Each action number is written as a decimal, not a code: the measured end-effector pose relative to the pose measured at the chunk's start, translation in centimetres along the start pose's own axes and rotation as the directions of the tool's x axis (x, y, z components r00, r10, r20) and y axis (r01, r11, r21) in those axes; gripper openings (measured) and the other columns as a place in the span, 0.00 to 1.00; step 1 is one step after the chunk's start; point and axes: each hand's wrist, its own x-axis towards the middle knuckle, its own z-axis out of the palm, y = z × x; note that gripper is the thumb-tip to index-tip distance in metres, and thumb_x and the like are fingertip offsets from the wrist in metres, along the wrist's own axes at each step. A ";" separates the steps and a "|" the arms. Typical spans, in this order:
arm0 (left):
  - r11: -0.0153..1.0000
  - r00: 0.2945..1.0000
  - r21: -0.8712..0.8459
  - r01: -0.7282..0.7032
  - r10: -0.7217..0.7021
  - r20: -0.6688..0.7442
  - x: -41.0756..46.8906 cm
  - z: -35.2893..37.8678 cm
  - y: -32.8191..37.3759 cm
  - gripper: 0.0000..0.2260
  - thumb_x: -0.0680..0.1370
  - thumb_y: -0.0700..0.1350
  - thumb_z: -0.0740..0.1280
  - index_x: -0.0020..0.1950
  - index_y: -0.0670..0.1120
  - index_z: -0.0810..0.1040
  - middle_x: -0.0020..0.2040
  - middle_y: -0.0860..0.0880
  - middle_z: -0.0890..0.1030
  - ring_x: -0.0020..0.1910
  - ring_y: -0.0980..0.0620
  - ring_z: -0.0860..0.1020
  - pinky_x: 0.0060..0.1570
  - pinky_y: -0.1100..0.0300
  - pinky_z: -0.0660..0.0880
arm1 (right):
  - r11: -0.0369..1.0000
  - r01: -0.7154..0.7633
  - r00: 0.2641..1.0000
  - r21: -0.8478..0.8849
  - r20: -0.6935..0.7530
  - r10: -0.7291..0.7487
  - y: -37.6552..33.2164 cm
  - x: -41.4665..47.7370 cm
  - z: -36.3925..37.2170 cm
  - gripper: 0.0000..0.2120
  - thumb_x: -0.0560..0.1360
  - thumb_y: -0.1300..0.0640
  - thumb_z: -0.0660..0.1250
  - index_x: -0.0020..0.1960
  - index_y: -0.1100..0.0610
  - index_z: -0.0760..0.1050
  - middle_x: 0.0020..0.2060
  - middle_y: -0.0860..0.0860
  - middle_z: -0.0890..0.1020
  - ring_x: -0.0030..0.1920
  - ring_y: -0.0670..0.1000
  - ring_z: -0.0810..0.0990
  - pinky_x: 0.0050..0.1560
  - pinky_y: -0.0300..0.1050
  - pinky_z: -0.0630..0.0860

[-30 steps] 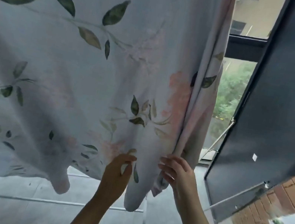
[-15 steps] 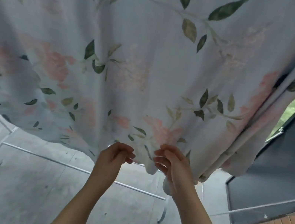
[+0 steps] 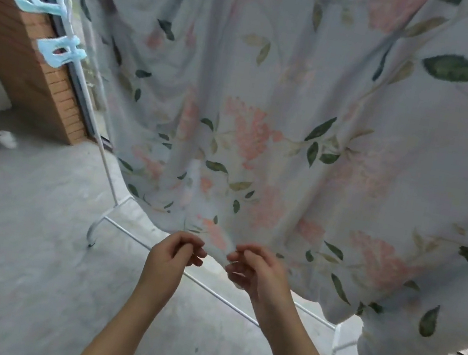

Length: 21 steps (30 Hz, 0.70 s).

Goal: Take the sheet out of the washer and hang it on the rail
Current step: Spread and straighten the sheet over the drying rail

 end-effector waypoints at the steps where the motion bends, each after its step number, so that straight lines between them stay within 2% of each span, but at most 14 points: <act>1: 1.000 1.000 -0.012 0.007 -0.007 -0.016 0.5 -0.7 -0.3 0.12 0.78 0.30 0.58 0.43 0.41 0.79 0.34 0.47 0.82 0.35 0.51 0.80 0.44 0.53 0.77 | 1.000 -0.006 1.000 -0.009 -0.005 0.006 0.1 0.5 0.7 0.11 0.79 0.68 0.56 0.46 0.61 0.76 0.33 0.53 0.82 0.31 0.50 0.80 0.36 0.41 0.76; 6: 0.997 0.996 -0.035 0.063 -0.065 -0.068 4.1 -3.3 -1.2 0.13 0.78 0.30 0.58 0.42 0.41 0.79 0.34 0.45 0.82 0.33 0.51 0.80 0.39 0.62 0.77 | 0.999 -0.031 1.000 -0.028 -0.004 0.031 0.5 4.9 4.6 0.11 0.78 0.68 0.57 0.45 0.60 0.77 0.34 0.54 0.82 0.32 0.52 0.80 0.37 0.42 0.76; 10: 0.997 0.992 0.010 0.079 -0.078 -0.101 9.1 -6.0 -1.0 0.12 0.78 0.31 0.58 0.43 0.41 0.79 0.35 0.46 0.83 0.35 0.50 0.80 0.43 0.58 0.77 | 0.999 -0.029 0.998 -0.038 0.051 0.031 0.3 10.7 8.5 0.10 0.78 0.67 0.58 0.46 0.61 0.78 0.37 0.56 0.82 0.35 0.53 0.81 0.42 0.46 0.77; 15: 0.996 0.984 0.063 0.060 -0.049 -0.170 15.8 -11.0 0.9 0.12 0.78 0.31 0.58 0.44 0.41 0.80 0.37 0.46 0.83 0.35 0.50 0.81 0.41 0.62 0.78 | 0.999 -0.049 0.993 -0.016 0.107 0.050 -1.3 18.3 14.7 0.11 0.78 0.67 0.57 0.46 0.61 0.78 0.37 0.56 0.83 0.36 0.53 0.81 0.42 0.45 0.78; 19: 0.999 0.950 0.028 0.043 -0.032 -0.312 20.4 -15.0 1.5 0.13 0.78 0.31 0.58 0.44 0.42 0.80 0.37 0.44 0.83 0.35 0.50 0.81 0.39 0.65 0.78 | 0.994 -0.043 0.980 -0.098 0.191 0.061 -2.8 22.8 20.3 0.12 0.78 0.67 0.57 0.45 0.61 0.79 0.37 0.56 0.83 0.37 0.54 0.82 0.47 0.49 0.78; 21: 0.998 0.941 0.002 0.056 -0.053 -0.334 21.6 -16.2 1.2 0.13 0.78 0.31 0.58 0.43 0.42 0.80 0.37 0.44 0.83 0.36 0.49 0.81 0.39 0.64 0.78 | 0.991 -0.039 0.977 -0.126 0.203 0.064 -3.2 24.2 22.4 0.12 0.77 0.67 0.57 0.44 0.60 0.79 0.36 0.56 0.83 0.37 0.53 0.82 0.47 0.50 0.78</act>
